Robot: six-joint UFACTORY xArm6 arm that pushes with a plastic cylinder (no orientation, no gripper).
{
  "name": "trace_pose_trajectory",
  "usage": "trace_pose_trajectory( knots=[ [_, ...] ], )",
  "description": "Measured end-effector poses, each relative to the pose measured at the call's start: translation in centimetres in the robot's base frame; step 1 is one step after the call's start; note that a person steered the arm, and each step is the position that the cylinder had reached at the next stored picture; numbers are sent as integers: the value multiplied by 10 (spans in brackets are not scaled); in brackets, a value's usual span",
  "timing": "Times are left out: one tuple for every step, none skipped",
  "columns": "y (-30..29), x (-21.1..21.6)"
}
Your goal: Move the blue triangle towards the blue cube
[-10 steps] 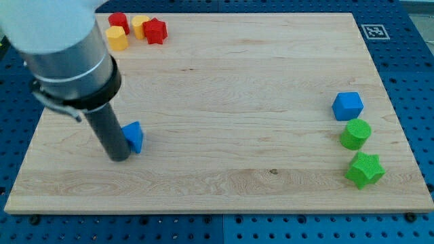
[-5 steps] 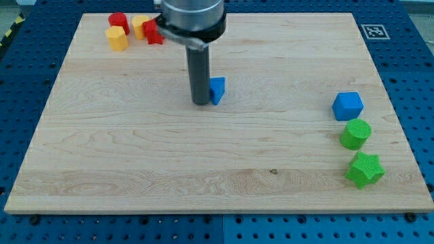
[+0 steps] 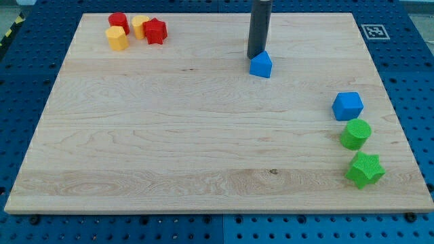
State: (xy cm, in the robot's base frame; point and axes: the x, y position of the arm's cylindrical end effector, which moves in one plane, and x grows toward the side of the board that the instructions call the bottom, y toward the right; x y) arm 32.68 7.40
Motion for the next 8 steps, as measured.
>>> trace_pose_trajectory(
  knots=[
    [0,13],
    [0,34],
    [-1,50],
    [-9,59],
    [-19,71],
    [-20,72],
    [-11,72],
    [12,75]
  ],
)
